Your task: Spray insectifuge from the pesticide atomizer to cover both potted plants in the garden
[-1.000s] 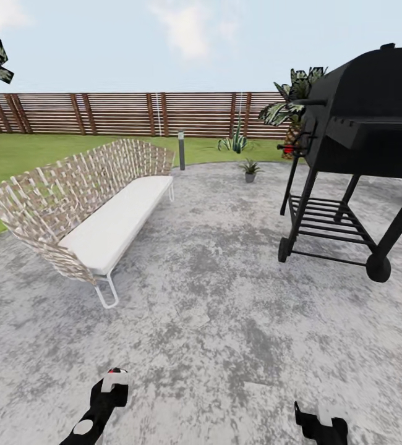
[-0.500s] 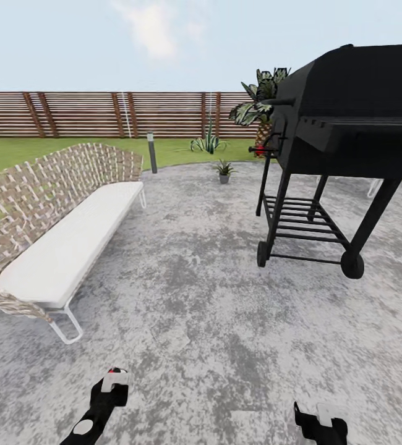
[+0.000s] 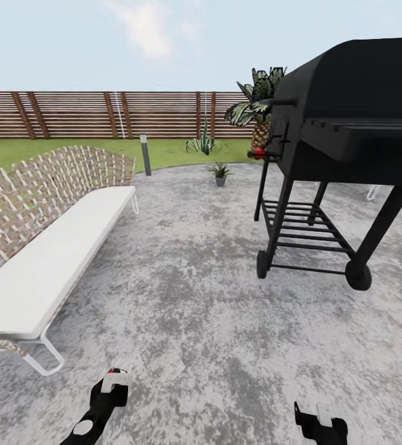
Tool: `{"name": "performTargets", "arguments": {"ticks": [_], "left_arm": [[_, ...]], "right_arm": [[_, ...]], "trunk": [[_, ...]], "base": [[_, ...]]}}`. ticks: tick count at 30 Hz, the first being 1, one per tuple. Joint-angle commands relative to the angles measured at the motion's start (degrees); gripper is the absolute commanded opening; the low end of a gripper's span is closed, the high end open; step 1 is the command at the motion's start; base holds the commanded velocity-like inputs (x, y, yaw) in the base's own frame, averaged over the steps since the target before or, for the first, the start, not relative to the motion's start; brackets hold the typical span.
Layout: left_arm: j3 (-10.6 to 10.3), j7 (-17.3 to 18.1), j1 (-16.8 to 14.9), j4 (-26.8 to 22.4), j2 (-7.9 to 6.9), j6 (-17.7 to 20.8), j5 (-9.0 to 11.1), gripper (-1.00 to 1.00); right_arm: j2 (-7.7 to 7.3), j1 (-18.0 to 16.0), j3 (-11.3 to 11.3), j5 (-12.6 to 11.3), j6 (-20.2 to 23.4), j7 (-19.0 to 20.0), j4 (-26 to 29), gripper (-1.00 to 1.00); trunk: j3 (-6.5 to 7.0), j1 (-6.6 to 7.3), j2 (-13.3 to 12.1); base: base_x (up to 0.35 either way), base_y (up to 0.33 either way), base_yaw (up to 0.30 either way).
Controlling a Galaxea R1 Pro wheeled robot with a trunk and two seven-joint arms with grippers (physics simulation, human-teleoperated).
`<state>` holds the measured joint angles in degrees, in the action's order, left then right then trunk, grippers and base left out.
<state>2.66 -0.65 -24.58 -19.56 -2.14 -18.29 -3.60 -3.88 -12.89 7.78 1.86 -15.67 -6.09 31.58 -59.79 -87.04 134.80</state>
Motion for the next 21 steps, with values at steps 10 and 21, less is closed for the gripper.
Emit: {"name": "performTargets", "arguments": {"ticks": [10,21], "left_arm": [[0.24,-0.05,-0.03,0.08,0.03,-0.22,-0.43,-1.00],[0.24,-0.05,-0.03,0.08,0.03,-0.21,-0.43,-1.00]], "right_arm": [[0.01,-0.03,0.04,0.25,-0.15,-0.09,-0.11,1.00],[0.01,-0.03,0.04,0.25,-0.15,-0.06,-0.11,1.00]], "trunk": [[-0.05,-0.02,0.01],[-0.05,-0.02,0.01]], "base": [[0.338,0.000,0.000],[0.338,0.000,0.000]]}}
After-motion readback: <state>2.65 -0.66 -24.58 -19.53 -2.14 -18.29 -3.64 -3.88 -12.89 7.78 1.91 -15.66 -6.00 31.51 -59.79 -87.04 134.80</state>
